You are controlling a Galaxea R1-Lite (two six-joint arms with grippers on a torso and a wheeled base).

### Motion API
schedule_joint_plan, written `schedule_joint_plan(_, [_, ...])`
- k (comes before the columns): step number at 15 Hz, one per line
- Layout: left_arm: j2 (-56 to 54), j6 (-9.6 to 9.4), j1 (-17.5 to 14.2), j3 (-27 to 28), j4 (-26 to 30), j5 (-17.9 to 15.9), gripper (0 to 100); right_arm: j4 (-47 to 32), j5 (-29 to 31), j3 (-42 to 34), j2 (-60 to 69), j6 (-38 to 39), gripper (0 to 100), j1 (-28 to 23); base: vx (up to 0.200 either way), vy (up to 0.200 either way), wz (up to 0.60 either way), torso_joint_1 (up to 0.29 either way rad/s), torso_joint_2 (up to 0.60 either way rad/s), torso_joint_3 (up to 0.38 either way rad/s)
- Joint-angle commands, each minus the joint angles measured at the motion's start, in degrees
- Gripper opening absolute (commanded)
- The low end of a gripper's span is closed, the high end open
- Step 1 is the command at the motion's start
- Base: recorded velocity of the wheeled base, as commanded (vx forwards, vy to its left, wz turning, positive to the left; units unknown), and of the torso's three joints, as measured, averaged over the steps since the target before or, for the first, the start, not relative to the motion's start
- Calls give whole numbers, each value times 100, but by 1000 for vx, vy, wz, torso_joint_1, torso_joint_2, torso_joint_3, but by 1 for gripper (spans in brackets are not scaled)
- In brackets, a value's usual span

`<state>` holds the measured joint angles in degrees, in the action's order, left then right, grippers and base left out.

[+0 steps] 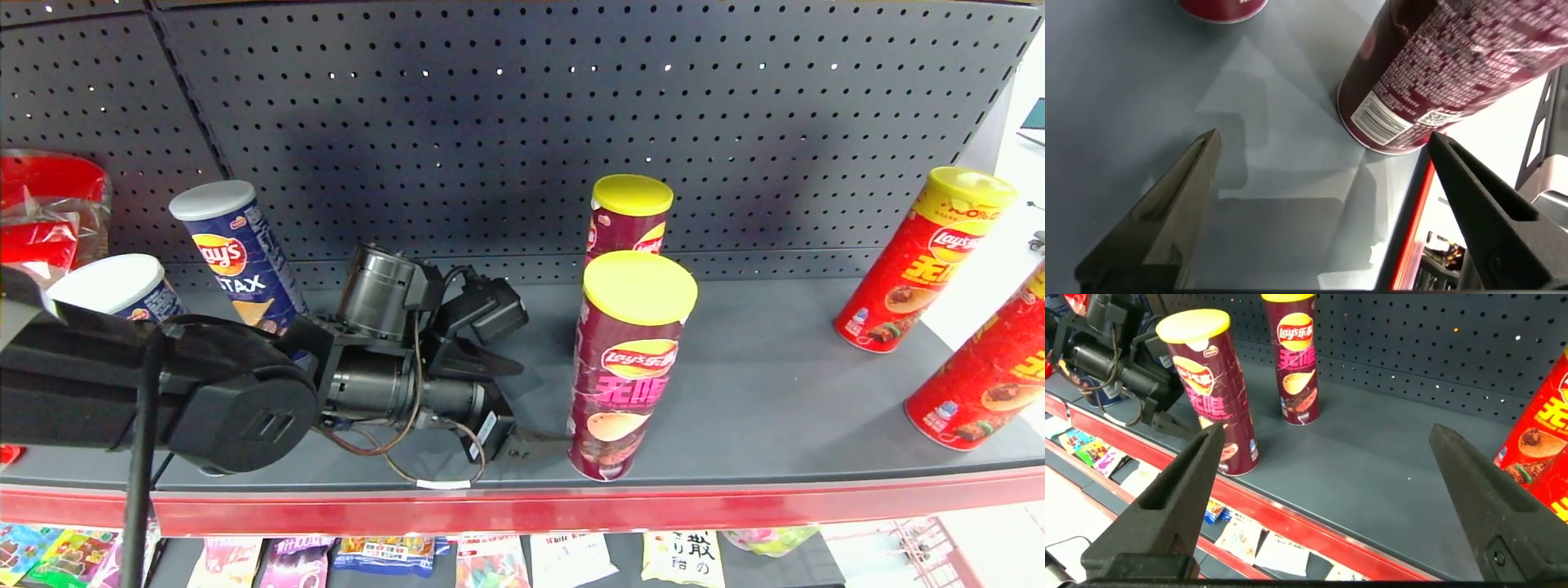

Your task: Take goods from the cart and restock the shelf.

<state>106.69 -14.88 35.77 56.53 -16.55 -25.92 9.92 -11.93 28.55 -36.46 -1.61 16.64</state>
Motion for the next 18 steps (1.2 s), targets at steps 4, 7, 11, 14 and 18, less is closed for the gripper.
schedule_joint_plan(4, [10, -6, 0, 16, 3, -1, 100, 1, -2, 54, -10, -6, 100, -3, 0, 0, 0, 0, 0, 0])
schedule_joint_plan(7, [-43, -23, -44, -168, 3, 52, 100, 1, -2, 81, -10, 3, 100, -3, 0, 0, 0, 0, 0, 0])
schedule_joint_plan(11, [10, -32, -193, -107, 3, 113, 100, -8, -2, 133, -10, 3, 100, -3, 0, 0, 0, 0, 0, 0])
schedule_joint_plan(14, [18, -23, -158, -98, -6, 140, 100, -8, -2, 124, -10, -6, 100, -3, 0, 0, 0, 0, 0, 0])
schedule_joint_plan(18, [150, -14, -96, 78, -6, 140, 100, -8, -2, 133, -19, -6, 100, -3, 0, 0, 0, 0, 0, 0])
